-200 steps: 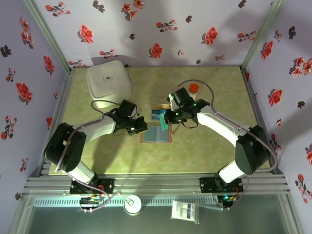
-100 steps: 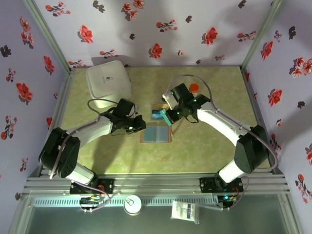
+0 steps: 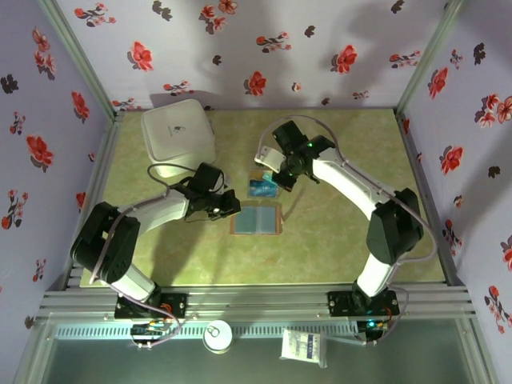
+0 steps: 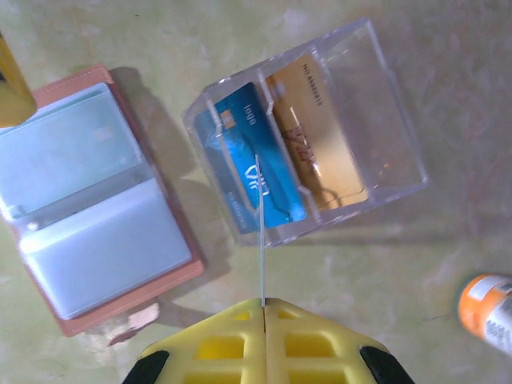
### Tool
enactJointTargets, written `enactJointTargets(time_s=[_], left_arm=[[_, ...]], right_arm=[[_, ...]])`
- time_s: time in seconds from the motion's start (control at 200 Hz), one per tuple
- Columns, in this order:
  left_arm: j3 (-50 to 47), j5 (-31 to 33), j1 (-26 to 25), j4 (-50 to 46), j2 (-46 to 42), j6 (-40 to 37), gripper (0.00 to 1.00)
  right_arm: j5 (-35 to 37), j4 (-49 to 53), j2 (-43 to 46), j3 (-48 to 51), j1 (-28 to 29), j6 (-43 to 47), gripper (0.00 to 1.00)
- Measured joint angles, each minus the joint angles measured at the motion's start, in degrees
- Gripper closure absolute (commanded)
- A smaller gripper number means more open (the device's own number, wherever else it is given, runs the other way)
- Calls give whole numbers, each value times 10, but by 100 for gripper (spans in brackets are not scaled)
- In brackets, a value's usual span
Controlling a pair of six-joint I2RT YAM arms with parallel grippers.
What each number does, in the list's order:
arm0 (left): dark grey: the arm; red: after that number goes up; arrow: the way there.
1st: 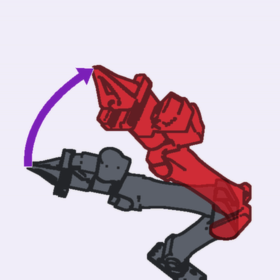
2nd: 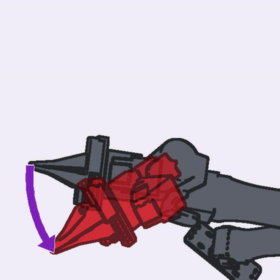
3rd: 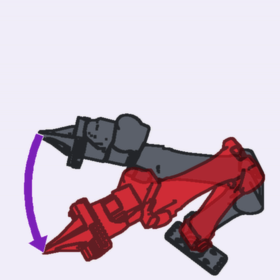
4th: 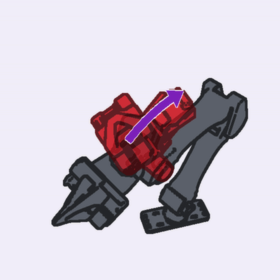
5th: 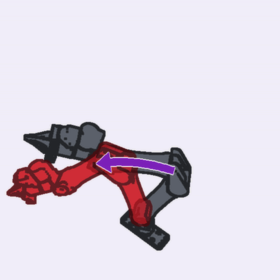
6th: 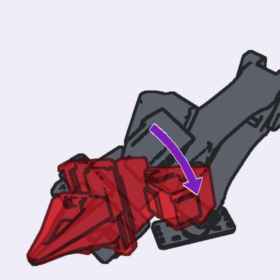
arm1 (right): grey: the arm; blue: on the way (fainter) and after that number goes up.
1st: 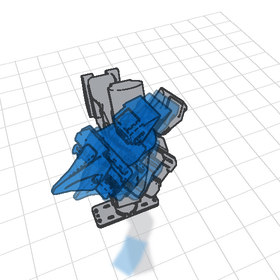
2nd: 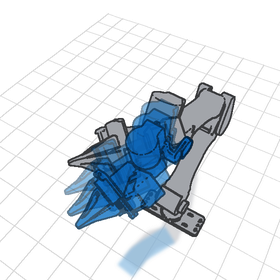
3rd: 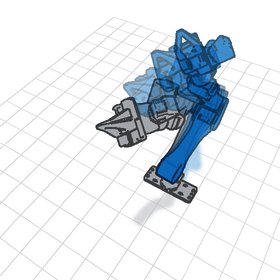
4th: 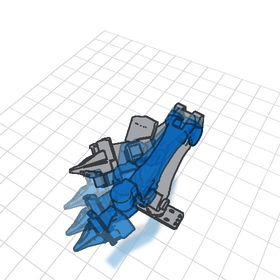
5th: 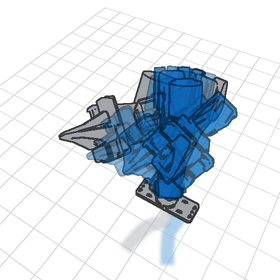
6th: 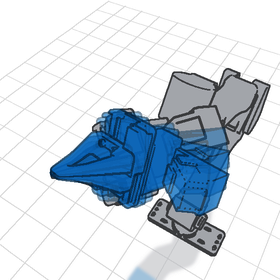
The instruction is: Take the credit cards out of the card holder
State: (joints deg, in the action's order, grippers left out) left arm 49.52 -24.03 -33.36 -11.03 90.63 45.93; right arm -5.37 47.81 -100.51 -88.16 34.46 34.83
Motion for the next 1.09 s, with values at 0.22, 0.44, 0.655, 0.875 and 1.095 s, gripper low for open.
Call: enactJointTargets(time_s=[0.22,0.44,0.655,0.875,1.095], left_arm=[[0,0,4,-7,2,0,97],[-23,0,19,-11,-25,0,97],[-39,0,31,-12,-34,0,97],[-39,0,34,-12,-36,0,97],[-40,0,40,-12,-37,-1,97]], right_arm=[[-8,49,-103,-120,-7,64,100],[-28,108,-191,-232,-7,98,100],[-36,139,-221,-277,-7,117,100],[-36,165,-260,-348,-15,133,100],[-36,181,-278,-407,-26,151,100]])
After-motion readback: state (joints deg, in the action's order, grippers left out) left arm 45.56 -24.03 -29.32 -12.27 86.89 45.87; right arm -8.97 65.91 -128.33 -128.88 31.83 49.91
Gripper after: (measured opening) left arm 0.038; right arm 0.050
